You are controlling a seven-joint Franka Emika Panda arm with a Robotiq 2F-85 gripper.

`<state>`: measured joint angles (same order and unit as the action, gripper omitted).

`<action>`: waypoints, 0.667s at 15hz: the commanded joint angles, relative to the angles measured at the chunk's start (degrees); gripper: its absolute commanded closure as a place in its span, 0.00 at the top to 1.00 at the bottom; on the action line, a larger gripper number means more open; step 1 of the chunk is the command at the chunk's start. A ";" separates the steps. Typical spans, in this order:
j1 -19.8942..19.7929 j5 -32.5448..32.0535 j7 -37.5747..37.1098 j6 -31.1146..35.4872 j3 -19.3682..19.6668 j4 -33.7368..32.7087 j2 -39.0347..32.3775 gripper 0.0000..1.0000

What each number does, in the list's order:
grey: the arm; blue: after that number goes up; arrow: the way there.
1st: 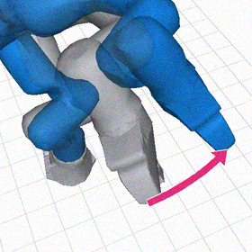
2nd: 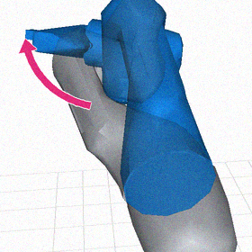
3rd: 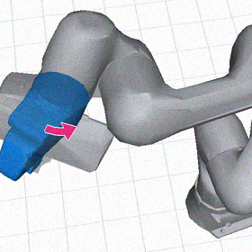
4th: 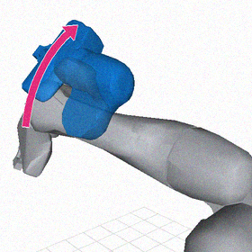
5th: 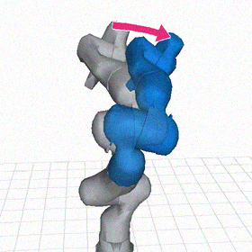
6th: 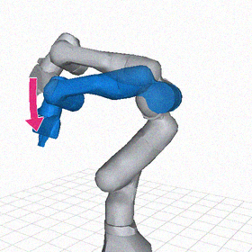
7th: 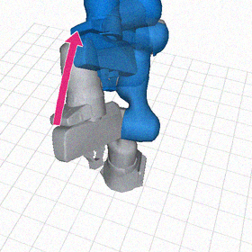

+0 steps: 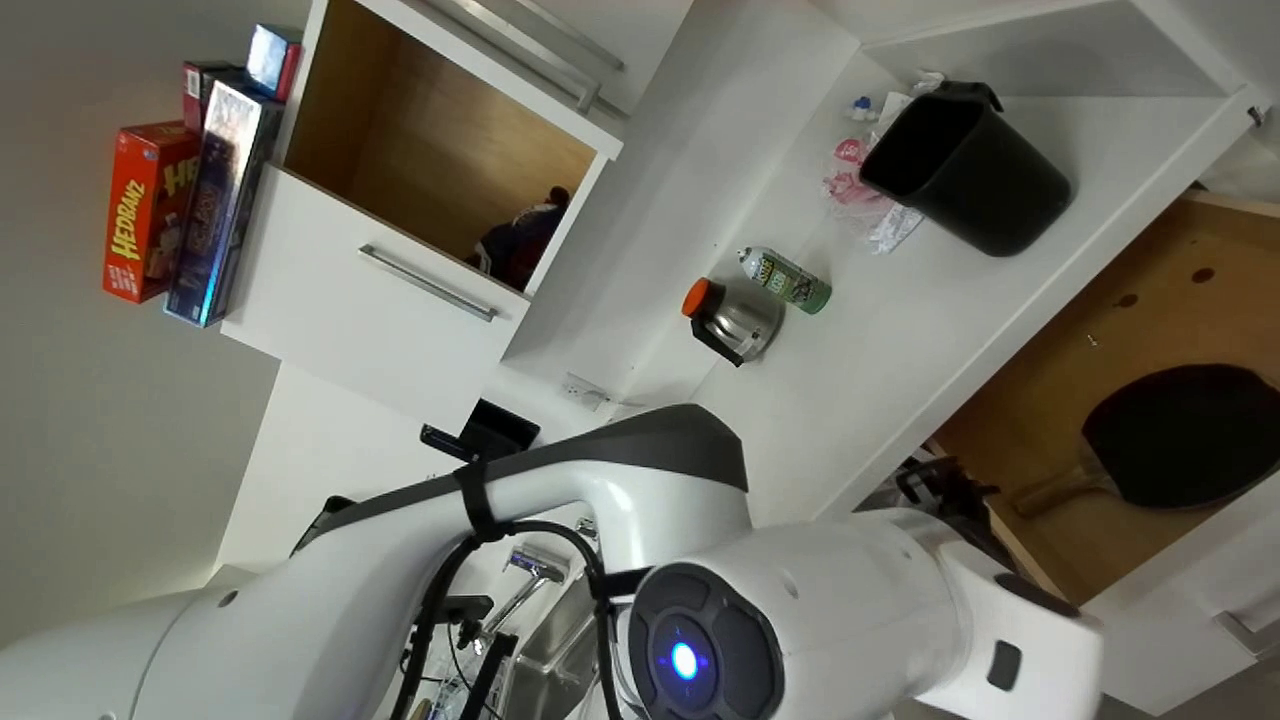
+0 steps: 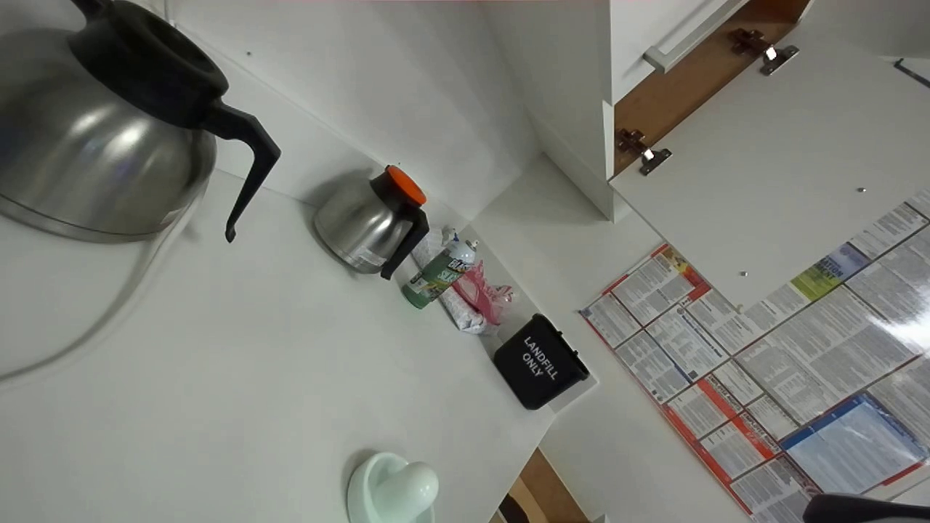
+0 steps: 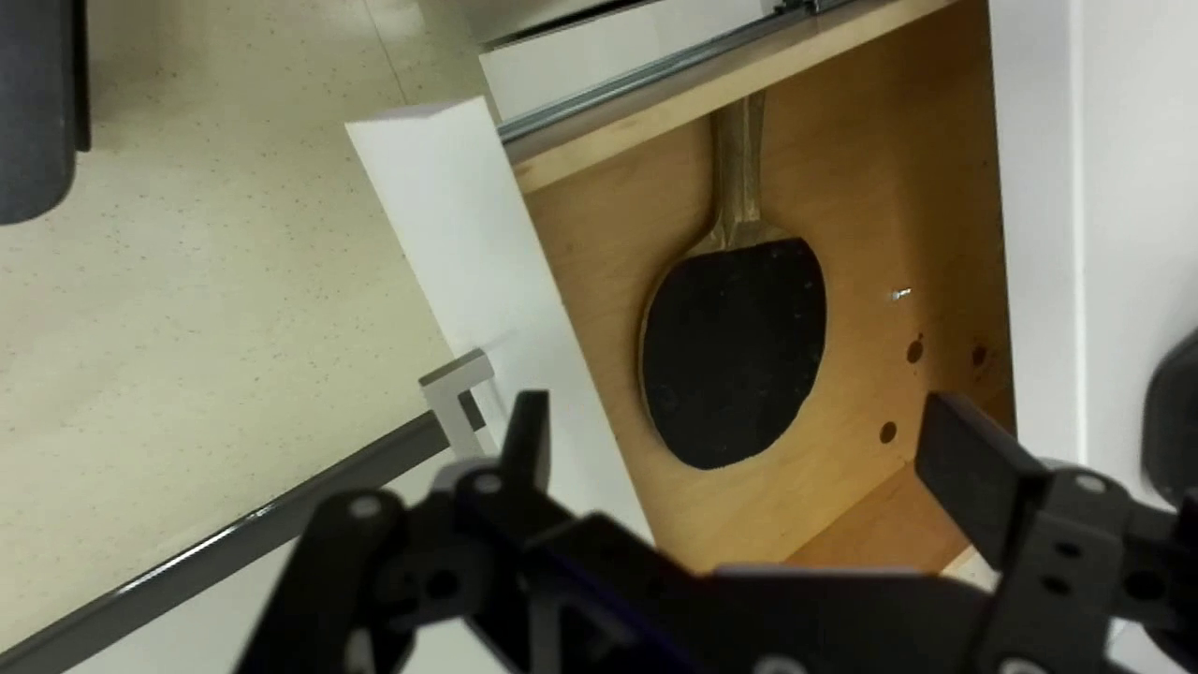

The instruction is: Open the topmost drawer and place the black paddle inside the drawer

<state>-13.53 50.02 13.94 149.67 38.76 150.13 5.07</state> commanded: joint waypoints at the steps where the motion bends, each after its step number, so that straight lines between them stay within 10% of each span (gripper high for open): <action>1: -0.75 8.43 8.24 -5.29 3.54 -4.60 -7.25 1.00; 6: -8.50 10.85 16.48 -15.98 1.79 -11.55 -18.00 1.00; 8: -12.82 10.92 18.12 -20.20 -0.23 -15.07 -22.34 0.72; 10: -16.96 11.51 19.45 -22.65 -2.53 -18.27 -26.08 0.68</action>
<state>-24.84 59.61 30.72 131.67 39.53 137.56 -14.58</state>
